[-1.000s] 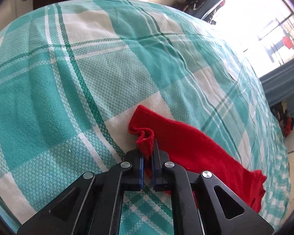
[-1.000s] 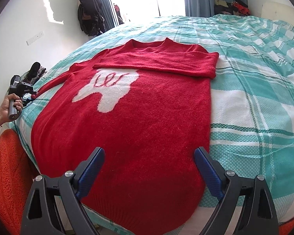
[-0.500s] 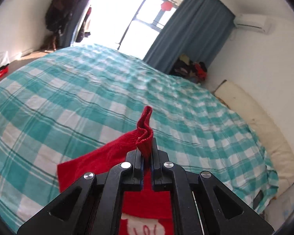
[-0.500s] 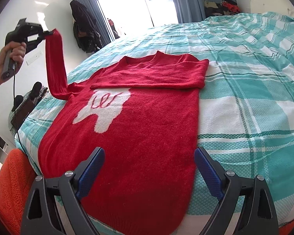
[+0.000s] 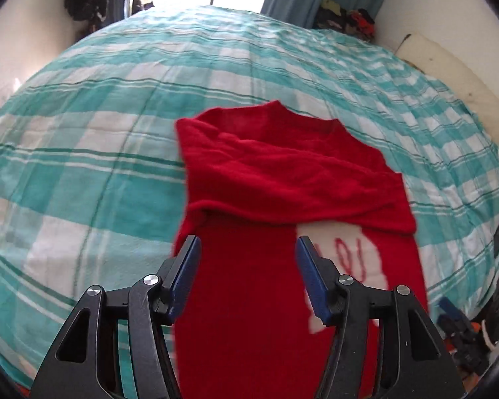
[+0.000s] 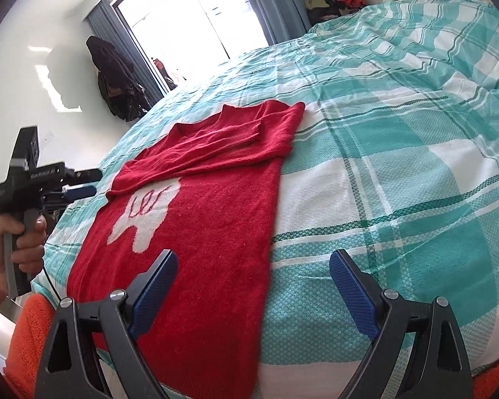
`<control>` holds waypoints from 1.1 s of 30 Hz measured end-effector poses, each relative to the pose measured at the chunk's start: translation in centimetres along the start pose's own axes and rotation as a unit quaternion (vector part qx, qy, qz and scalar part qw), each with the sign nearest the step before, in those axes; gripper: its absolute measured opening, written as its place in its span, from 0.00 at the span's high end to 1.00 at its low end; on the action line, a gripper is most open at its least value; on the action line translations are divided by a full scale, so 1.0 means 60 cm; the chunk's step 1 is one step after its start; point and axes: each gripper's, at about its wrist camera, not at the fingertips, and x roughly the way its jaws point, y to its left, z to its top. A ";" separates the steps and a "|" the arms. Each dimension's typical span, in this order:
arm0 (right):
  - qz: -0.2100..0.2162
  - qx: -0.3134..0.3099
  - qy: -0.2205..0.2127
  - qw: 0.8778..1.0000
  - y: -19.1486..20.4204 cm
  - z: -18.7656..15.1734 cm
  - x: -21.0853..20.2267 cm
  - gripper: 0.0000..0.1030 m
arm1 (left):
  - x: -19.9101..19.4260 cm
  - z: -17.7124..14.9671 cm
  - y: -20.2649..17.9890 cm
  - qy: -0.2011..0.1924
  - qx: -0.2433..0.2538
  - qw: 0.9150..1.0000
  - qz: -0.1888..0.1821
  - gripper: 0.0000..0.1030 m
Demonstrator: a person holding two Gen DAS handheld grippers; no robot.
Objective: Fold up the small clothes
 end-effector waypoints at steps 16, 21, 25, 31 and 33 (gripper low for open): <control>-0.008 -0.023 0.017 1.000 0.019 -0.011 0.016 0.11 | 0.135 0.022 -0.015 -0.011 0.123 0.982 0.140 0.97; -0.010 -0.014 0.008 1.000 0.012 -0.006 0.011 0.11 | 0.110 -0.005 0.043 -0.011 0.072 0.989 0.126 0.97; -0.006 -0.006 0.020 1.000 0.005 -0.006 0.024 0.11 | 0.103 -0.019 0.028 0.020 0.108 0.987 0.114 0.63; -0.008 -0.003 0.007 1.000 0.002 -0.004 0.011 0.11 | 0.037 0.002 0.113 -0.024 -0.015 0.997 0.069 0.52; -0.006 0.007 0.010 1.000 -0.004 -0.005 0.014 0.11 | 0.040 0.039 0.143 -0.029 -0.069 0.996 0.042 0.54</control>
